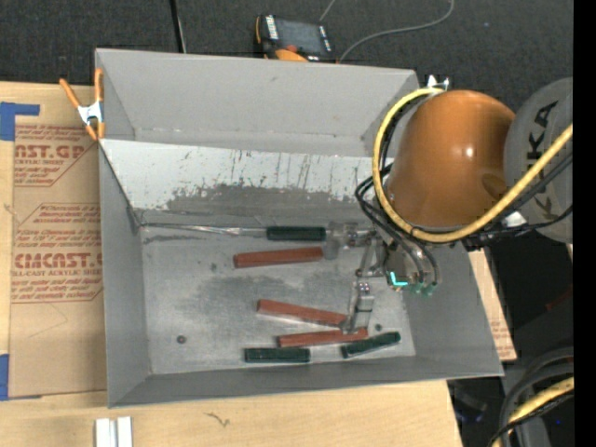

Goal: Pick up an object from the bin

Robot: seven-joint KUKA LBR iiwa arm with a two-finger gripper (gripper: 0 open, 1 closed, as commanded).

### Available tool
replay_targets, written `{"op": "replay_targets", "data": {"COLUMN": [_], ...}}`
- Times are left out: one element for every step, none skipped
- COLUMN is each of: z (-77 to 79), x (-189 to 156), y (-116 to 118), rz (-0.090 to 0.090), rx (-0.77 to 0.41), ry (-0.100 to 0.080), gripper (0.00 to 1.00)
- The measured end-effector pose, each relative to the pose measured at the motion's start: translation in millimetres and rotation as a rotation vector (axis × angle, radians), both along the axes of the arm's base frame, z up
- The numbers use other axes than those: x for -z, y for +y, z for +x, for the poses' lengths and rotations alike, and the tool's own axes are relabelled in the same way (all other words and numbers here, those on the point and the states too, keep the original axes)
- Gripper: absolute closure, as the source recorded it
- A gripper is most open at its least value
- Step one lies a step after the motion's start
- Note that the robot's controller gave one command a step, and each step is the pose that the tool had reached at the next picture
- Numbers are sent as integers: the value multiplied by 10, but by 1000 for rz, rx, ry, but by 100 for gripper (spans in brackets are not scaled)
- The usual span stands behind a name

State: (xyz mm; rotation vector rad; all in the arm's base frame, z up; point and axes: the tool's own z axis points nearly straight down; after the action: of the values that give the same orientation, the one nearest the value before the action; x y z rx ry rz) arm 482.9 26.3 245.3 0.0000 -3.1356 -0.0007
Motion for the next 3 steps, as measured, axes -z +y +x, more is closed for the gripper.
{"op": "replay_targets", "data": {"z": [124,110,62], "x": [1798,1447,1415], "y": [-199,-233,-375], "rz": [0,1,0], "rx": [-88,-17,103], "ry": [-2,-8,-5], "gripper": [0,0,0]}}
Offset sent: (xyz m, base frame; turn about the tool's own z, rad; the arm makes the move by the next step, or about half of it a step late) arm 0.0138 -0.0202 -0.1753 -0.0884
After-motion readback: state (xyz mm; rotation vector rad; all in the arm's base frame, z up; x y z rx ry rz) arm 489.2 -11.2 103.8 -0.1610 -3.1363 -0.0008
